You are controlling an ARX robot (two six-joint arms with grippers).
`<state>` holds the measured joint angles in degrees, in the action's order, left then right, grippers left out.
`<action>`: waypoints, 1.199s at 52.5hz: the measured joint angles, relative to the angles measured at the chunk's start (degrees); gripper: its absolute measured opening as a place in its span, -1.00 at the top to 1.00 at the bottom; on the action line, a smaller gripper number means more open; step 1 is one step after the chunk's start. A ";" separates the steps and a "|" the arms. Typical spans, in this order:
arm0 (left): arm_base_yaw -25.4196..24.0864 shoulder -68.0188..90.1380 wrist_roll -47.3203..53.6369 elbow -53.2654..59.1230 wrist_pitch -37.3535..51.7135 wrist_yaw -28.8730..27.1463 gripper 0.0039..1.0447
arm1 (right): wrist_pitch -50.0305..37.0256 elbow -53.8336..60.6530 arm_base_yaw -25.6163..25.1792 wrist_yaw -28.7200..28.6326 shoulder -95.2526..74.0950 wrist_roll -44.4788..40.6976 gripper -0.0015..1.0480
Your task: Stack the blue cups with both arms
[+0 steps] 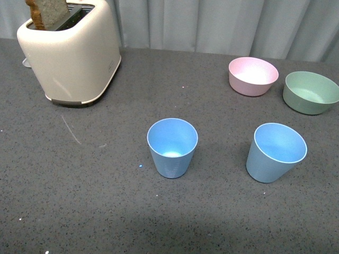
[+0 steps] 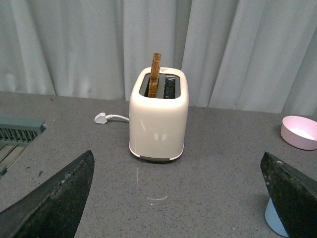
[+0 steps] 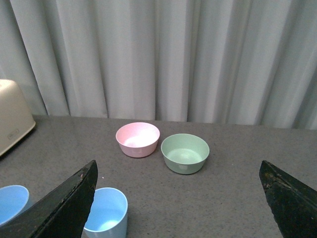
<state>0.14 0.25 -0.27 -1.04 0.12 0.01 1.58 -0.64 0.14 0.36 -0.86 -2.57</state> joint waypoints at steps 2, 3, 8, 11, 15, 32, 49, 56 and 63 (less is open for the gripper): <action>0.00 0.00 0.00 0.00 0.00 0.00 -0.87 | 1.18 -0.48 0.11 0.13 -1.36 -2.73 -0.81; 0.00 0.00 0.00 0.00 0.00 0.00 -0.86 | 1.20 -0.63 0.20 0.02 -2.60 -4.09 -0.81; 0.00 0.00 0.00 0.00 0.00 0.00 -0.88 | -1.14 -1.14 -0.17 -1.75 -9.60 -8.41 -0.81; 0.00 0.00 0.00 0.00 0.00 0.00 -0.88 | -5.42 -2.36 -0.68 -2.75 -16.90 -8.83 -0.81; 0.00 0.00 0.00 0.00 0.00 0.00 -0.88 | -10.49 -4.61 -1.05 -3.48 -26.32 -8.57 -0.81; 0.00 0.00 0.00 0.00 0.00 0.00 -0.88 | -13.22 -21.40 1.31 -1.99 -69.33 -0.31 -0.81; 0.00 0.00 0.00 0.00 0.00 0.00 -0.88 | -7.02 -36.33 5.95 0.04 -94.47 7.15 -0.81; 0.00 0.00 0.00 0.00 0.00 0.00 -0.88 | -6.29 -40.24 7.48 -0.57 -100.72 10.19 -0.81; 0.00 0.00 0.00 0.00 0.00 0.00 -0.88 | -5.42 -41.99 8.37 0.24 -104.19 12.00 -0.63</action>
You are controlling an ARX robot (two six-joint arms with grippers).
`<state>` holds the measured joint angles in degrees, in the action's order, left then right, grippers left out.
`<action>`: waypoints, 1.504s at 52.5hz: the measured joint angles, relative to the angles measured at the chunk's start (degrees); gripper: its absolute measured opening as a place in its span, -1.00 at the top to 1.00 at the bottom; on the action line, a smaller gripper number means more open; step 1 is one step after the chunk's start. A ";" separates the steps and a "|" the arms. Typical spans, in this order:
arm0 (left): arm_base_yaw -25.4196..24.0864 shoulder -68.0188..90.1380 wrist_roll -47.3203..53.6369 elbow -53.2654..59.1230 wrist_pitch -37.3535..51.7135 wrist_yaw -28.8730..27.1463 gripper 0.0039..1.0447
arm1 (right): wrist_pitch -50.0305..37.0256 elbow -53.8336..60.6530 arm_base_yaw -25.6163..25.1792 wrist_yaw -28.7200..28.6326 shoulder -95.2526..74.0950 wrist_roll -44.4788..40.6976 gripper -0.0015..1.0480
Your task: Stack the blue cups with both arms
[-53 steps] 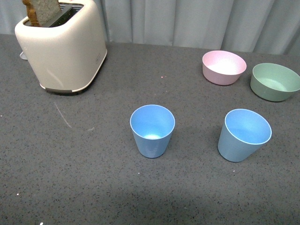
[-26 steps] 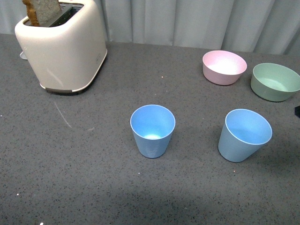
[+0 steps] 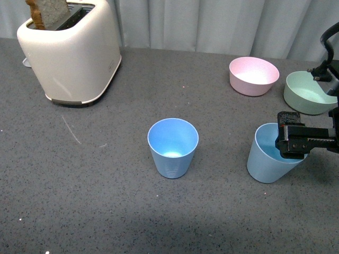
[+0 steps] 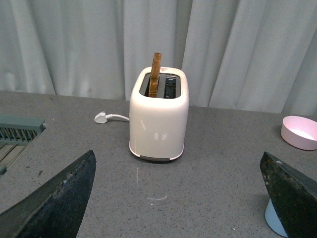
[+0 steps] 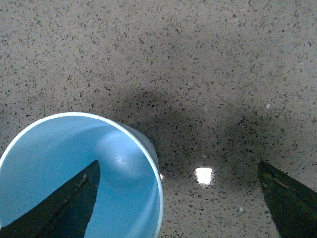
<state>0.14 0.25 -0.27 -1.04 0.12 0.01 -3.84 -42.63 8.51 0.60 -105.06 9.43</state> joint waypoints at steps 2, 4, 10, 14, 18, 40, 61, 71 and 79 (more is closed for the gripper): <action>0.00 0.00 0.00 0.00 0.00 0.00 -0.88 | 0.07 -0.04 0.09 0.02 -0.17 0.22 -0.56; 0.00 0.00 0.00 0.00 0.00 0.00 -0.88 | 0.22 -0.07 0.20 0.04 -0.39 0.50 -0.46; 0.00 0.00 0.00 0.00 0.00 0.00 -0.88 | 0.48 -0.13 0.35 0.42 -0.46 1.29 -0.12; 0.00 0.00 0.00 0.00 0.00 0.00 -0.88 | 0.59 -0.26 0.39 0.72 -0.46 1.84 0.16; 0.00 0.00 0.00 0.00 0.00 0.00 -0.88 | 0.59 -0.39 0.39 0.90 -0.46 2.45 0.45; 0.00 0.00 0.00 0.00 0.00 0.00 -0.88 | 6.12 -2.89 2.27 -5.95 7.13 5.22 0.98; 0.00 0.00 0.00 0.00 0.00 0.00 -0.88 | 9.33 -11.32 14.56 -12.59 7.32 10.32 0.98; 0.00 0.00 0.00 0.00 0.00 0.00 -0.88 | 10.47 -12.41 17.05 -11.17 5.20 10.47 0.98; 0.00 0.00 0.00 0.00 0.00 0.00 -0.88 | 10.47 -12.46 17.90 -10.75 4.85 10.58 0.98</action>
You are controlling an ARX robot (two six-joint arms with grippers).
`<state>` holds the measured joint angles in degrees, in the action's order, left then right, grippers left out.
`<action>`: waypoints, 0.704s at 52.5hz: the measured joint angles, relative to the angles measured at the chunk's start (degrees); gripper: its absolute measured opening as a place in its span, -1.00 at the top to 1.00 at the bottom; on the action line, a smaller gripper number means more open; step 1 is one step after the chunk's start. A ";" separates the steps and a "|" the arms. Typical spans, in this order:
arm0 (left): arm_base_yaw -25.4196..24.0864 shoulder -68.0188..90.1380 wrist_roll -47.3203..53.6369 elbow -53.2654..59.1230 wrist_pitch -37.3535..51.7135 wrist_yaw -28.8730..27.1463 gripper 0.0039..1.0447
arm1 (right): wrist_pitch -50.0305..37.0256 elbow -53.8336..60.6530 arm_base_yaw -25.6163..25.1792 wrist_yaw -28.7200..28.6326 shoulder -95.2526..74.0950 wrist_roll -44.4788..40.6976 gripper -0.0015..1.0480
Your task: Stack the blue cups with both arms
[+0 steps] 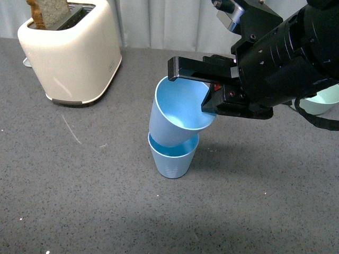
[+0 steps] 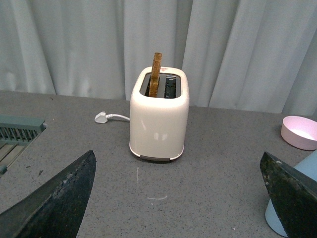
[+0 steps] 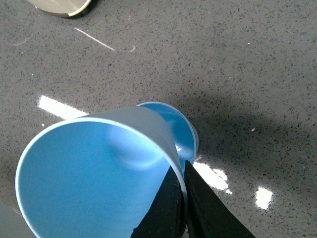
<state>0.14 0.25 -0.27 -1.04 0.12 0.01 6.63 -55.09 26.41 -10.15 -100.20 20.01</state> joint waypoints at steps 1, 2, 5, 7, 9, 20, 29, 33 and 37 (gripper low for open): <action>0.00 0.00 0.00 0.00 0.00 0.00 -0.88 | 0.00 -0.04 0.07 0.02 -0.15 0.04 0.98; 0.00 0.00 0.00 0.00 0.00 0.00 -0.88 | 0.00 -0.09 0.09 0.11 -0.22 0.07 0.98; 0.00 0.00 0.00 0.00 0.00 0.00 -0.88 | 0.04 -0.26 0.26 0.59 -0.57 0.15 0.98; 0.00 0.00 0.00 0.00 0.00 0.00 -0.88 | 0.07 -0.33 0.31 0.66 -0.74 0.15 0.98; 0.00 0.00 0.00 0.00 0.00 0.00 -0.88 | 0.07 -0.35 0.33 0.72 -0.92 0.15 0.98; 0.00 0.00 0.00 0.00 0.00 0.00 -0.88 | -0.33 -0.35 0.35 0.96 -1.03 0.13 0.48; 0.00 0.00 0.00 0.00 0.00 0.00 -0.88 | -4.94 2.16 0.13 4.07 3.34 -0.98 -0.16; 0.00 0.00 0.00 0.00 0.00 0.00 -0.88 | -5.03 3.41 -0.13 6.16 6.14 -2.16 -0.40; 0.00 0.00 0.00 0.00 0.00 0.00 -0.88 | -4.98 3.65 -0.26 6.69 7.32 -2.78 -0.63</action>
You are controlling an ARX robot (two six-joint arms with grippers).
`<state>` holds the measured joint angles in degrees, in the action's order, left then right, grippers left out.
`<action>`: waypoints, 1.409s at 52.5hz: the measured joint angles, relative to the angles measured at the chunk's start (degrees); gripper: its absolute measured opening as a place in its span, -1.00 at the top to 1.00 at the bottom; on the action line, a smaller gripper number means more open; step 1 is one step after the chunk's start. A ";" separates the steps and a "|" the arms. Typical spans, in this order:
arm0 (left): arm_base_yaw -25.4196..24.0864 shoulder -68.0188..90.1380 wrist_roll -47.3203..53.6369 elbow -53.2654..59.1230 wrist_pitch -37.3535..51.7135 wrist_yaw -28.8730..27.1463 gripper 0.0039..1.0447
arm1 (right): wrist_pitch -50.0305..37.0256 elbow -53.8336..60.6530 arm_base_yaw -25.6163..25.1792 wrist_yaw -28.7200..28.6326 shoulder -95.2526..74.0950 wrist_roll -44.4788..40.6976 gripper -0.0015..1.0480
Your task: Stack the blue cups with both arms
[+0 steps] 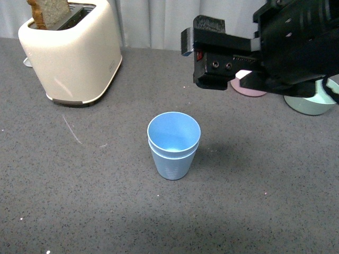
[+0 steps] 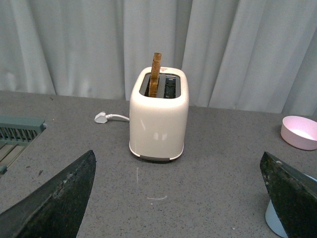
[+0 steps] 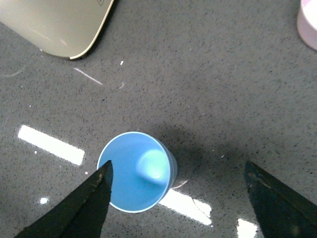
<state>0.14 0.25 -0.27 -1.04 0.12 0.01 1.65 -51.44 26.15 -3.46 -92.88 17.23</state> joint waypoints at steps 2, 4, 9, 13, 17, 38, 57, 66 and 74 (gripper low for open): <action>0.00 0.00 0.00 0.00 0.00 0.02 -0.88 | -3.82 1.20 0.31 2.43 -0.26 -0.98 -0.66; 0.00 0.00 0.00 0.00 0.00 0.00 -0.88 | -13.35 4.59 0.48 9.92 -0.52 -4.02 -0.57; 0.00 -0.02 0.02 0.00 -0.02 0.02 -0.88 | -39.23 15.65 -0.35 22.84 -0.74 -10.62 -0.30; 0.00 0.00 0.00 0.00 -0.09 -0.17 -0.88 | -52.94 22.51 -2.36 25.64 1.09 -13.40 -0.10; 0.00 -0.04 0.00 0.00 -0.09 -0.20 -0.88 | -62.20 27.65 -4.98 24.52 5.55 -15.15 0.14; 0.00 -0.04 0.02 0.00 -0.09 -0.02 -0.88 | -62.07 44.28 -15.17 13.79 24.55 -17.22 0.98; 0.00 -0.04 0.00 0.00 -0.09 -0.04 -0.88 | -50.31 49.22 -20.11 9.18 41.00 -17.22 0.98; 0.00 -0.04 0.02 0.00 -0.09 -0.02 -0.88 | -42.29 50.71 -25.73 4.04 50.58 -17.18 0.98; 0.00 -0.04 0.02 0.00 -0.09 -0.02 -0.88 | -37.11 51.04 -25.97 3.54 56.48 -17.20 0.98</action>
<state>0.14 0.21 -0.25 -1.04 0.03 -0.01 -35.46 -0.40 0.19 0.08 -36.40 0.03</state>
